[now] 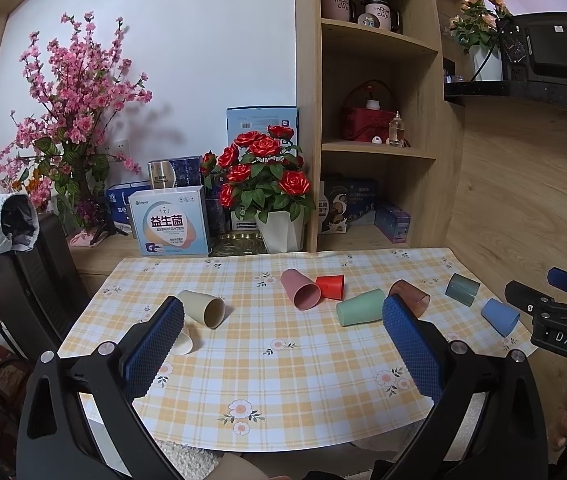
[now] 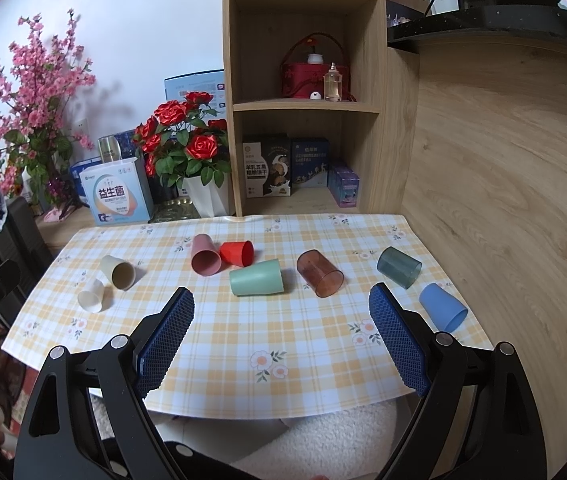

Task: Flip cup upside down

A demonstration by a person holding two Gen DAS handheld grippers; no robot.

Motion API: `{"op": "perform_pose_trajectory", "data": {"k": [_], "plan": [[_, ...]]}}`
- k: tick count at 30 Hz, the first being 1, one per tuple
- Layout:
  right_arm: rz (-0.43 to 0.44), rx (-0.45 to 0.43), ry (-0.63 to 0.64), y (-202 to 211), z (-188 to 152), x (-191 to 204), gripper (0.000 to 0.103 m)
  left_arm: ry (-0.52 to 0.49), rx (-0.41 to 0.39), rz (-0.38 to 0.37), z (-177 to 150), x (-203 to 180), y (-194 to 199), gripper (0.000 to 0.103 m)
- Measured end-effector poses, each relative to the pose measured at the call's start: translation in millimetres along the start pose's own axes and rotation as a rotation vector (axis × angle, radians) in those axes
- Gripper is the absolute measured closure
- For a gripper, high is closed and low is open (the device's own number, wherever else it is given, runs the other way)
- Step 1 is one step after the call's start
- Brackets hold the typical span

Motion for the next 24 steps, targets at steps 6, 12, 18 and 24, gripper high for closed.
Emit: {"op": "perform_pose_trajectory", "data": {"k": [6, 12, 18, 24], "plan": [[0.0, 0.0, -0.001, -0.4, -0.2, -0.3, 0.017, -0.003, -0.001, 0.007, 0.6, 1.1, 0.9, 0.006], [0.0, 0.002, -0.002, 2.2, -0.8, -0.6, 0.017, -0.005, -0.001, 0.01, 0.1, -0.9, 0.6, 0.006], [0.001, 0.004, -0.003, -1.6, -0.9, 0.1, 0.017, -0.005, 0.0, 0.009, 0.1, -1.0, 0.5, 0.006], [0.001, 0.006, -0.003, -2.5, -3.2, -1.1, 0.017, -0.005, 0.0, 0.01, -0.9, -1.5, 1.0, 0.006]]}}
Point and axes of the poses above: each gripper's, at about its wrist camera, not at the fingertips, and y roughly against the way its jaws point, x to its left, z to its top, the point moved 4 cm from there along -y, roughly the way its jaws point
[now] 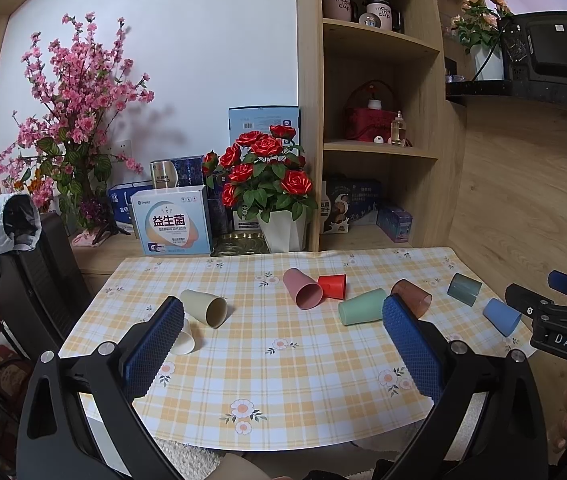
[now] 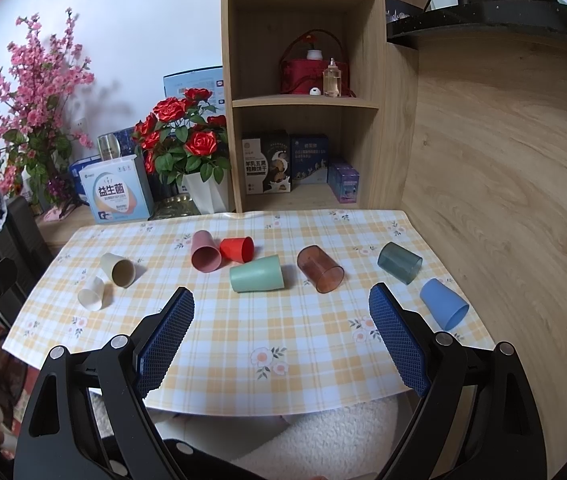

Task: Flip cup upside down

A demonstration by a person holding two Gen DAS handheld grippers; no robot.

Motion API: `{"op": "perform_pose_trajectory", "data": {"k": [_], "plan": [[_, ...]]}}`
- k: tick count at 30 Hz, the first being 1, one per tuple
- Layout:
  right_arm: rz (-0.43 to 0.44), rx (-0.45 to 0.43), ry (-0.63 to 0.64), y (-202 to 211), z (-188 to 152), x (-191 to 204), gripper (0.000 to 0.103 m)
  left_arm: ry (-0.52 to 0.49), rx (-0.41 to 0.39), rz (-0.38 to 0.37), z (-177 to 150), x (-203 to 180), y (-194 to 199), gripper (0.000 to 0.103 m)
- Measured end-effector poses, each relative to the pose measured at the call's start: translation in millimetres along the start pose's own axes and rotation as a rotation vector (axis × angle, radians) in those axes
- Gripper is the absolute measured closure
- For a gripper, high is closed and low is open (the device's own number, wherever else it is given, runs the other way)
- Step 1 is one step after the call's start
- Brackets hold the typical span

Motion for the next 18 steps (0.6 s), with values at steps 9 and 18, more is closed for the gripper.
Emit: {"op": "perform_pose_trajectory", "data": {"k": [9, 18], "plan": [[0.001, 0.001, 0.0, 0.6, 0.9, 0.7, 0.017, 0.001, 0.004, 0.001, -1.9, -1.6, -1.4, 0.006], [0.001, 0.002, -0.002, 0.6, 1.4, 0.9, 0.017, 0.002, 0.005, 0.002, -1.7, -1.8, -1.3, 0.006]]}}
Point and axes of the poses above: each gripper's, at about its wrist camera, not at the fingertips, and y roughly against the way its jaws point, x to its left, z to its top, the point moved 4 cm from there along -y, roughly the way its jaws point
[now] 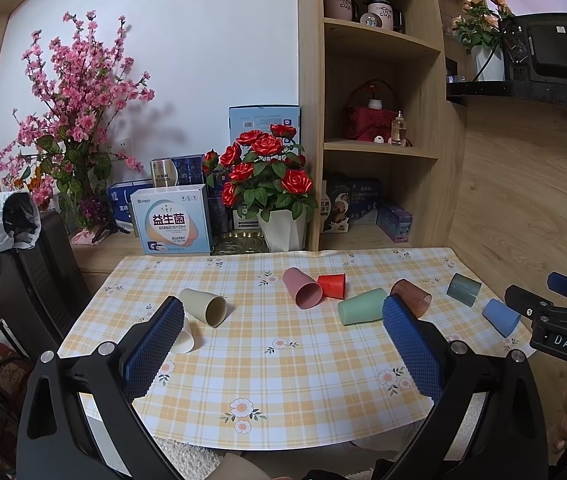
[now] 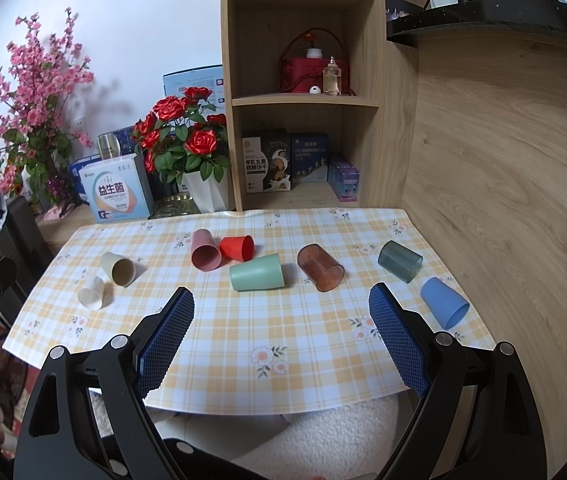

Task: Flip cup upside down

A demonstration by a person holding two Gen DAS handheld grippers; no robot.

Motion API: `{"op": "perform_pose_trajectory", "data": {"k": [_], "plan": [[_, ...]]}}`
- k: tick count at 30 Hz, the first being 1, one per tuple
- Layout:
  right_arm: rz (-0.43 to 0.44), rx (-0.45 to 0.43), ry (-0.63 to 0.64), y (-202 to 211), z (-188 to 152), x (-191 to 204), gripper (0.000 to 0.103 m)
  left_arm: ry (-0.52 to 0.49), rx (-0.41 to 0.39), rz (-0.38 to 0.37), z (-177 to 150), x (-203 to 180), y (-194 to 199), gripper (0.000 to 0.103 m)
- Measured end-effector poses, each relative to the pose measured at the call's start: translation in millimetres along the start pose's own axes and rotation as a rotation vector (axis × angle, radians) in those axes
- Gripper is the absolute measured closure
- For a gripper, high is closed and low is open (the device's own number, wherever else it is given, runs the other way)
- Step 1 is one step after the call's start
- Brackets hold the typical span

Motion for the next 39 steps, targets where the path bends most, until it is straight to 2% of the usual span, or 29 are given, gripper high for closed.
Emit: {"op": "perform_pose_trajectory", "data": {"k": [11, 15, 20, 25, 28, 30, 34, 36, 39], "plan": [[0.001, 0.004, -0.002, -0.1, 2.9, -0.6, 0.017, 0.004, 0.002, -0.001, -2.6, 0.2, -0.5, 0.006], [0.083, 0.02, -0.034, -8.0, -6.7, -0.3, 0.017, 0.038, 0.007, -0.006, -4.0, 5.4, -2.9, 0.006], [0.117, 0.059, -0.082, -25.6, -17.4, -8.5, 0.017, 0.099, 0.054, -0.005, -3.8, 20.2, -17.6, 0.006], [0.089, 0.095, -0.047, -64.1, -22.0, -15.5, 0.017, 0.166, 0.086, 0.035, -2.7, 41.2, -40.6, 0.006], [0.133, 0.127, -0.041, -92.2, -31.1, -17.2, 0.017, 0.147, 0.111, 0.081, -5.5, 49.5, -60.5, 0.006], [0.134, 0.131, -0.031, -109.6, -37.0, -20.2, 0.017, 0.13, 0.143, 0.08, -9.3, 53.8, -76.0, 0.006], [0.077, 0.123, 0.026, -144.7, -50.0, -37.4, 0.017, 0.139, 0.196, 0.101, -19.2, 65.8, -106.3, 0.006], [0.057, 0.165, 0.031, -167.2, -55.1, -57.6, 0.017, 0.13, 0.197, 0.105, -21.8, 68.9, -118.9, 0.006], [-0.029, 0.234, 0.054, -199.6, -61.1, -98.7, 0.017, 0.128, 0.194, 0.101, -27.4, 72.2, -136.1, 0.006]]}}
Point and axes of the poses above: each gripper's, at about its wrist camera, not at the fingertips, and y roughly against the way its jaws point, x to its left, z to its top, the point moved 4 cm from there along -y, roughly the way its jaws point
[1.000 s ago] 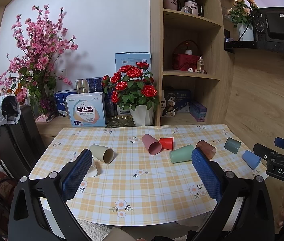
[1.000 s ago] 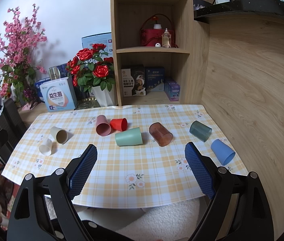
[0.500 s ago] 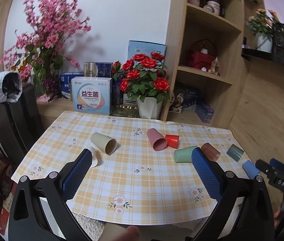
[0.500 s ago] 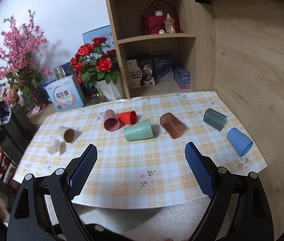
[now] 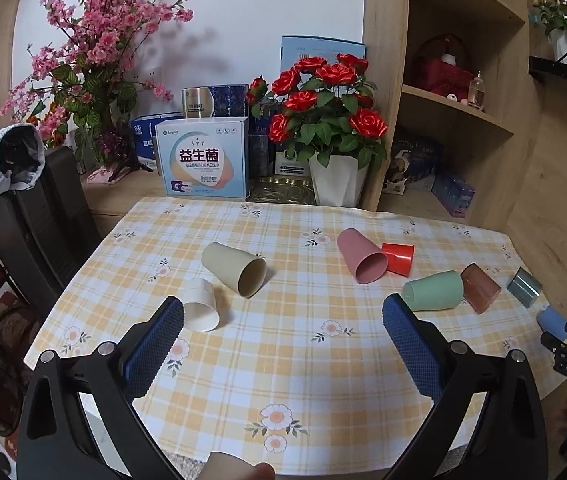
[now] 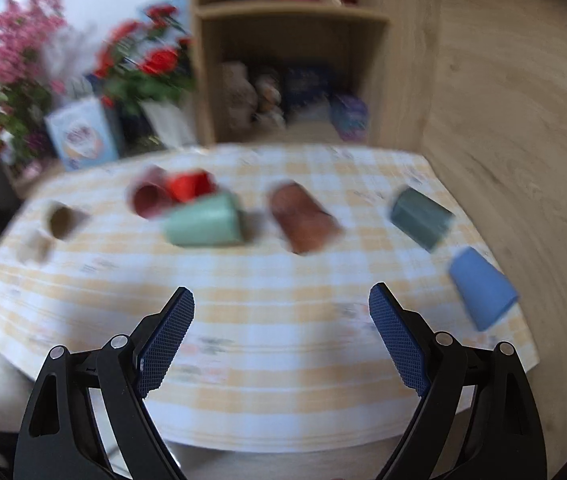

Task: Flip cup upside down
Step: 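Move the right tool to the blue cup and close around it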

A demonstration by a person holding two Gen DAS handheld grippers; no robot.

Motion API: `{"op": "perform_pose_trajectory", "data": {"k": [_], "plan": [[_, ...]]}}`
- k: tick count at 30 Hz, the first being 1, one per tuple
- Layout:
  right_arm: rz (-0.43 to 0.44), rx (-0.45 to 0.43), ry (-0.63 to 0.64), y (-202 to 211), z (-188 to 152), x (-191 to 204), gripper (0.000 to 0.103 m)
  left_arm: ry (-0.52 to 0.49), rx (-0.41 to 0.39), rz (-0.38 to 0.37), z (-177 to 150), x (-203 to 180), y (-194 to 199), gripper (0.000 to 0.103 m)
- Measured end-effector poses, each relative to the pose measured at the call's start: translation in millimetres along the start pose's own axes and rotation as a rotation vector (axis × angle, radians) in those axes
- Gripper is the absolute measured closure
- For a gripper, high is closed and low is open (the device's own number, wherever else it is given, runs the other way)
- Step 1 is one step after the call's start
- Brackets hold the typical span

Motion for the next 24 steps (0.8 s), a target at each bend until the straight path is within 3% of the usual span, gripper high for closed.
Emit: {"op": "perform_pose_trajectory", "data": {"k": [6, 10, 15, 18, 21, 24], "plan": [[-0.123, 0.182, 0.099, -62.9, -3.7, -92.9, 0.017, -0.009, 0.023, -0.023, -7.2, 1.3, -33.3, 0.006], [-0.183, 0.218, 0.187, -78.4, 1.4, -128.7, 0.017, -0.019, 0.029, -0.013, -10.8, 0.5, -45.2, 0.006], [-0.174, 0.294, 0.153, -96.6, 10.4, -159.4, 0.017, -0.019, 0.047, -0.043, -10.8, -2.9, -60.2, 0.006], [-0.206, 0.335, 0.159, -109.2, 15.0, -170.7, 0.017, -0.036, 0.067, -0.094, -11.1, -9.9, -69.3, 0.006], [-0.213, 0.373, 0.102, -121.9, 17.7, -182.7, 0.017, 0.016, 0.088, -0.153, -13.9, -10.7, -76.7, 0.006], [-0.216, 0.416, 0.054, -135.2, 19.7, -193.6, 0.017, 0.016, 0.109, -0.137, -18.9, -12.2, -85.0, 0.006]]}}
Point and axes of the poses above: each gripper's, at about its wrist camera, not at the fingertips, and y roughly against the way its jaws point, x to its left, z to its top, the point moved 4 cm from there along -y, roughly the way its jaws point
